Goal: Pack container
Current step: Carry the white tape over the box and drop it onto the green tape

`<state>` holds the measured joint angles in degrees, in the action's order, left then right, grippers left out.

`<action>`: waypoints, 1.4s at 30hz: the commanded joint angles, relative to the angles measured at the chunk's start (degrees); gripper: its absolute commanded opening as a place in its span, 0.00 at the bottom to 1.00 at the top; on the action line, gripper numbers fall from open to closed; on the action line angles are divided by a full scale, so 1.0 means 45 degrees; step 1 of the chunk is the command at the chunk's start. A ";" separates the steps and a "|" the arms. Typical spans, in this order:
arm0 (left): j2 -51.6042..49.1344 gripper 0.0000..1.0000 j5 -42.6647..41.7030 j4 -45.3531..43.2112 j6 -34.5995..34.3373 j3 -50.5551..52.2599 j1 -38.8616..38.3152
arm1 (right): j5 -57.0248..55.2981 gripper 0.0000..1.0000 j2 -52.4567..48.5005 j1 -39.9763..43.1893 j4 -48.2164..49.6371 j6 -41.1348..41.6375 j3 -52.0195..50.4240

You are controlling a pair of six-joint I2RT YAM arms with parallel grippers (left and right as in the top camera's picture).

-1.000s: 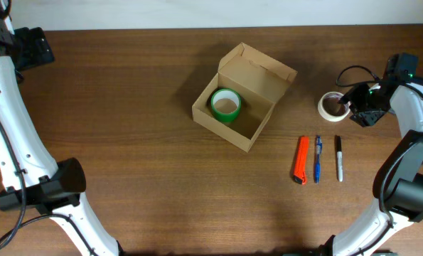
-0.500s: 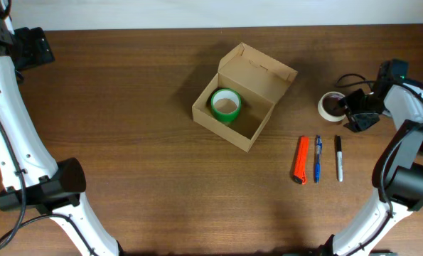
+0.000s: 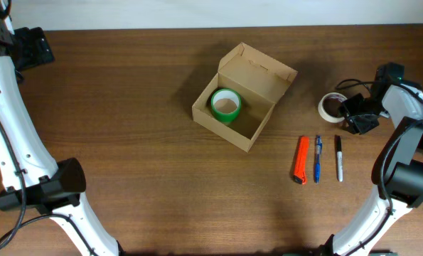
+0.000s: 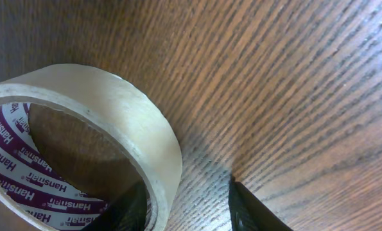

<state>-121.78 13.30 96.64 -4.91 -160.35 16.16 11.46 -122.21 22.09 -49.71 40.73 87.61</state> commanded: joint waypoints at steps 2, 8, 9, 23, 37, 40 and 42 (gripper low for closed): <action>-0.0102 1.00 -0.0102 0.0005 0.0151 0.0044 0.0053 | -0.0704 0.34 -0.0175 0.0015 -0.0321 0.0044 0.0248; -0.0102 1.00 -0.0097 0.0005 0.0155 0.0044 0.0053 | -0.0597 0.04 -0.0175 0.0015 -0.0544 -0.0005 0.0248; -0.0102 1.00 -0.0097 0.0005 0.0155 0.0044 0.0053 | -0.0408 0.04 -0.0170 0.0015 -0.0559 -0.0214 0.0253; -0.0102 1.00 -0.0097 0.0005 0.0151 0.0044 0.0053 | 0.1316 0.04 0.2356 -0.2161 -0.3283 -0.6309 0.6742; -0.0102 1.00 -0.0097 0.0005 0.0151 0.0044 0.0053 | -0.3274 0.04 0.2467 -0.9194 -0.7922 -0.9301 1.2478; -0.0102 1.00 -0.0097 0.0005 0.0151 0.0044 0.0053 | -0.3376 0.04 0.2059 -1.0137 -0.7572 -0.9360 1.1725; -0.0102 1.00 -0.0097 0.0005 0.0155 0.0044 0.0053 | -0.3390 0.04 0.1715 -1.0394 -0.7271 -0.9505 1.1142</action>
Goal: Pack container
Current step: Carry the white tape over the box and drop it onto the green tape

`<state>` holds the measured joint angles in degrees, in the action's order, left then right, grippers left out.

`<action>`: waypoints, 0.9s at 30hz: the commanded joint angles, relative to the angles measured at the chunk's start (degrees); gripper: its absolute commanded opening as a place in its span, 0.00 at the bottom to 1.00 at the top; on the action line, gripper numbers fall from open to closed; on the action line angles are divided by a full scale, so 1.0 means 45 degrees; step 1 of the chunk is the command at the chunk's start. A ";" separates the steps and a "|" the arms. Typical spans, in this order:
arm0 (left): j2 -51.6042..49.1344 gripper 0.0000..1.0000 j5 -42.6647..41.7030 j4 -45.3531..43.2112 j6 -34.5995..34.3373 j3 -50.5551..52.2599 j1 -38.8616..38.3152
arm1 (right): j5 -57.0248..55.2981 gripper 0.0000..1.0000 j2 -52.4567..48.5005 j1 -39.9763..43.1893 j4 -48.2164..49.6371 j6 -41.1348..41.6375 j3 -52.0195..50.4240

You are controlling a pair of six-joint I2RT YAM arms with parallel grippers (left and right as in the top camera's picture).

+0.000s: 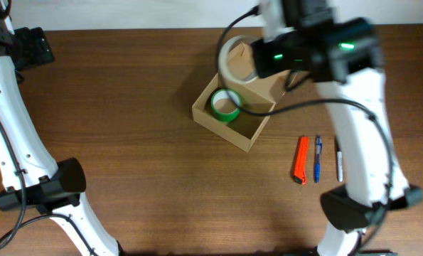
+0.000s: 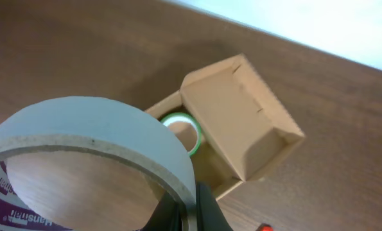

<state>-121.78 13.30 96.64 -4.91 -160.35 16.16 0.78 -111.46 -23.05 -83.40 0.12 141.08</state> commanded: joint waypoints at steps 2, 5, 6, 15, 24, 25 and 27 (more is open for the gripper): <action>-0.0102 1.00 -0.0102 0.0005 0.0155 0.0044 0.0053 | -0.0996 0.04 -0.1083 -0.0393 0.0622 -0.0505 -0.1452; -0.0102 1.00 -0.0097 0.0005 0.0155 0.0044 0.0053 | -0.1001 0.04 -0.1787 -0.0359 0.0986 -0.0505 -0.2152; -0.0102 1.00 -0.0097 0.0005 0.0155 0.0044 0.0053 | -0.0996 0.04 -0.2064 -0.0364 0.1059 -0.0505 -0.2268; -0.0102 1.00 -0.0097 0.0005 0.0155 0.0044 0.0053 | -0.0947 0.04 -0.4143 -0.0374 0.1224 -0.0500 -0.2293; -0.0102 1.00 -0.0097 0.0005 0.0151 0.0044 0.0053 | -0.0860 0.03 -0.5319 -0.0374 0.1394 -0.0393 -0.2293; -0.0102 1.00 -0.0097 0.0005 0.0151 0.0044 0.0053 | -0.0860 0.04 -0.5542 -0.0374 0.1447 -0.0355 -0.2293; -0.0102 1.00 -0.0097 0.0005 0.0151 0.0044 0.0053 | -0.0860 0.04 -0.5741 -0.0374 0.1549 -0.0355 -0.2302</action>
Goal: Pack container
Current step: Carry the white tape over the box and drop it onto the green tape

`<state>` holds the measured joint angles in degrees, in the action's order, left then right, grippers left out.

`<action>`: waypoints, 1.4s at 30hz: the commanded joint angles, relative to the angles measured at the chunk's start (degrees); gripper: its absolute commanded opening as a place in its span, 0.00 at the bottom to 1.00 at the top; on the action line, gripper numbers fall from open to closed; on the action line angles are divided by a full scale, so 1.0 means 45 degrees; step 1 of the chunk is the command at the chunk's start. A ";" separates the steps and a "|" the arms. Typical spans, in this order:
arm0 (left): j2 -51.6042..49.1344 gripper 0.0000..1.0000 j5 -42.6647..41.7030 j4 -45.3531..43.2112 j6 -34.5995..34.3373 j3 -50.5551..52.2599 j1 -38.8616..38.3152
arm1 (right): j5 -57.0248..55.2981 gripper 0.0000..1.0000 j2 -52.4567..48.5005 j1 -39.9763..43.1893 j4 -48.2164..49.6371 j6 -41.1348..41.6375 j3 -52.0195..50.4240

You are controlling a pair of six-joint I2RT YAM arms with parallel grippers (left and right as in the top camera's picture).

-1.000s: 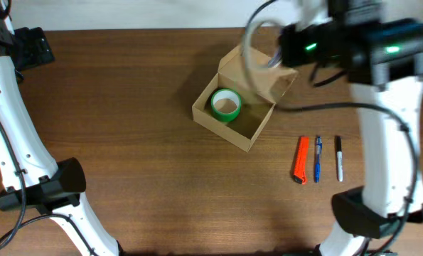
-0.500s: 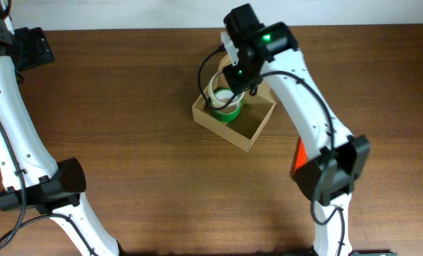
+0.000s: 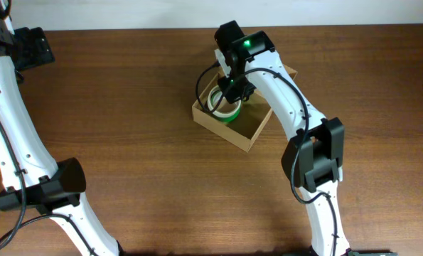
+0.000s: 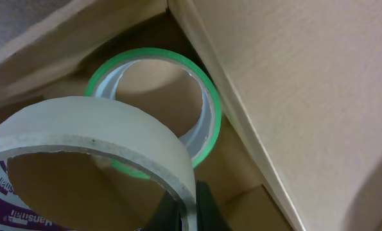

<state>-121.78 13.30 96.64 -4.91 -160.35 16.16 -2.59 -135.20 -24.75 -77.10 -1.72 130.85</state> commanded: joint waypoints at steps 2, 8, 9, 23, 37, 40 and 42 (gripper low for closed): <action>-0.0102 1.00 -0.0097 0.0005 0.0155 0.0044 0.0053 | -0.0117 0.04 -0.0636 0.0005 0.0316 0.0058 -0.0034; -0.0102 1.00 -0.0097 0.0005 0.0151 0.0044 0.0053 | -0.0160 0.04 -0.0962 0.0015 0.0952 0.0151 -0.0034; -0.0102 1.00 -0.0097 0.0005 0.0151 0.0044 0.0053 | -0.0160 0.04 -0.1020 0.0015 0.1039 0.0151 -0.0034; -0.0102 1.00 -0.0102 0.0005 0.0151 0.0044 0.0053 | -0.0884 0.08 -0.1127 0.0029 0.1574 0.0151 -0.0034; -0.0102 1.00 -0.0102 0.0005 0.0151 0.0044 0.0053 | -0.0918 0.54 -0.1117 0.0180 0.1234 0.0243 -0.0029; -0.0102 1.00 -0.0097 0.0005 0.0151 0.0044 0.0053 | -0.0913 0.54 -0.0986 0.0170 0.0971 0.0243 0.0058; -0.0102 1.00 -0.0097 0.0005 0.0151 0.0044 0.0053 | -0.0918 0.54 -0.0675 0.0160 0.0835 0.0238 0.0170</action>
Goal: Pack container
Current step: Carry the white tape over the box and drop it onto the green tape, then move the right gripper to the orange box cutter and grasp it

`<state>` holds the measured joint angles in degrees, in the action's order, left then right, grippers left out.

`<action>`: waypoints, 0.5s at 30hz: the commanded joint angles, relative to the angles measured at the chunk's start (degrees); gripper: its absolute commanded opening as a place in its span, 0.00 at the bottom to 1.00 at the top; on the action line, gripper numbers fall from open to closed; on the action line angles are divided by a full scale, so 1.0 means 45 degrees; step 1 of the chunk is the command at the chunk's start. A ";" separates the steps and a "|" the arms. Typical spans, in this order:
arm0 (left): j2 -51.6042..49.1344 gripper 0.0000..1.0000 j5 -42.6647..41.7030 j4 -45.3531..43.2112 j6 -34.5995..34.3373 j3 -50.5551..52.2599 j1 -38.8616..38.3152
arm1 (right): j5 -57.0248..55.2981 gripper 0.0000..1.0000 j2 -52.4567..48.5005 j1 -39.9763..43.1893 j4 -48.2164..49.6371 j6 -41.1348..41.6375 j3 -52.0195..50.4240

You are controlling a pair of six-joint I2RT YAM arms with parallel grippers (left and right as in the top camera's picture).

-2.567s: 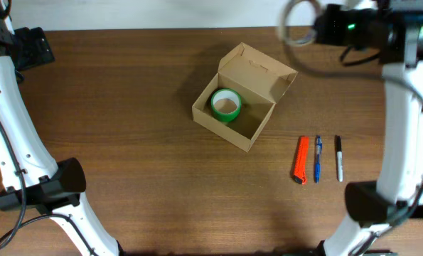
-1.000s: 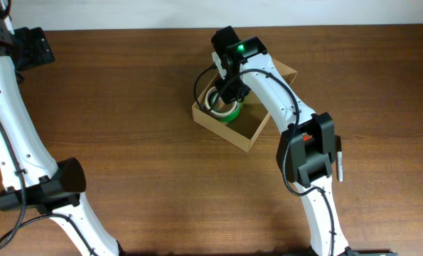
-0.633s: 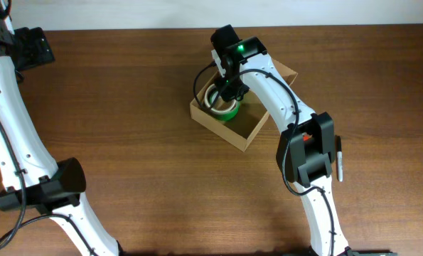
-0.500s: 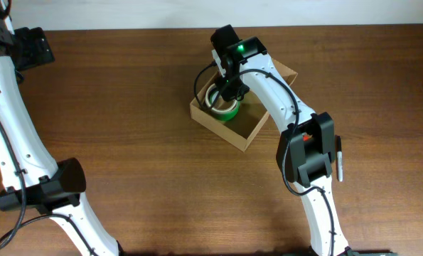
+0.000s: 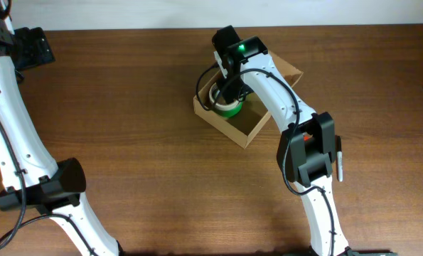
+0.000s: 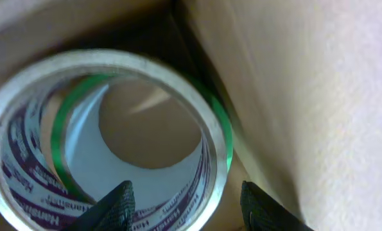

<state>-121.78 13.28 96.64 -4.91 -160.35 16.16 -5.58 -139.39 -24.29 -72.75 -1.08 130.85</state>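
Note:
The open cardboard box [image 5: 218, 121] stands at the table's back middle, flap up on its far right side. Inside it a white tape roll with purple print [image 6: 24, 109] lies on top of the green tape roll [image 6: 219, 115]; a green edge [image 5: 229, 109] shows in the overhead view. My right gripper [image 6: 187, 196] hangs low in the box, open, its fingertips [image 6: 117, 202] spread on either side of the white roll's near wall and apart from it. In the overhead view the right gripper [image 5: 229, 89] covers most of both rolls. The left arm stays at the far left.
A black-capped marker [image 5: 339, 165] lies right of the box, half hidden by my right arm's lower link. The left arm's black end [image 5: 30, 46] sits at the back left corner. The box's tall flap [image 6: 306, 96] stands close on the right of the gripper.
The right gripper has opened and let go of the white tape roll. The roll was held tilted above the green roll; now it lies flat on top of it.
The right gripper first stood at the white tape roll on the table at the far right. Then it held the roll in the air over the box's back edge, then just above the green roll inside. Now the roll rests there, released.

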 commanded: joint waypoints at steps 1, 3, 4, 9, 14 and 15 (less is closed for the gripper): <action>-0.0102 1.00 -0.0092 0.0005 0.0151 0.0044 0.0053 | -0.0253 0.54 0.0491 0.0044 -0.0180 0.0092 0.0233; -0.0102 1.00 -0.0092 0.0005 0.0151 0.0044 0.0053 | -0.0272 0.54 0.1137 -0.0024 -0.0505 -0.0165 0.0554; -0.0102 1.00 -0.0092 0.0005 0.0151 0.0044 0.0053 | -0.0398 0.54 0.1554 -0.0097 -0.0704 -0.0282 0.0743; -0.0102 1.00 -0.0092 0.0005 0.0151 0.0044 0.0053 | -0.1137 0.55 0.4478 -0.0461 -0.1035 -0.0384 0.0879; -0.0102 1.00 -0.0097 0.0005 0.0151 0.0044 0.0053 | -0.2030 0.56 0.8077 -0.0345 -0.1190 -0.0316 0.0874; -0.0102 1.00 -0.0092 0.0005 0.0155 0.0044 0.0053 | -0.2424 0.56 0.8816 -0.0141 -0.1185 -0.0228 0.0835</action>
<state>-121.78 13.28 96.64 -4.91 -160.35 16.16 -10.66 -109.89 -26.17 -77.54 -2.31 132.92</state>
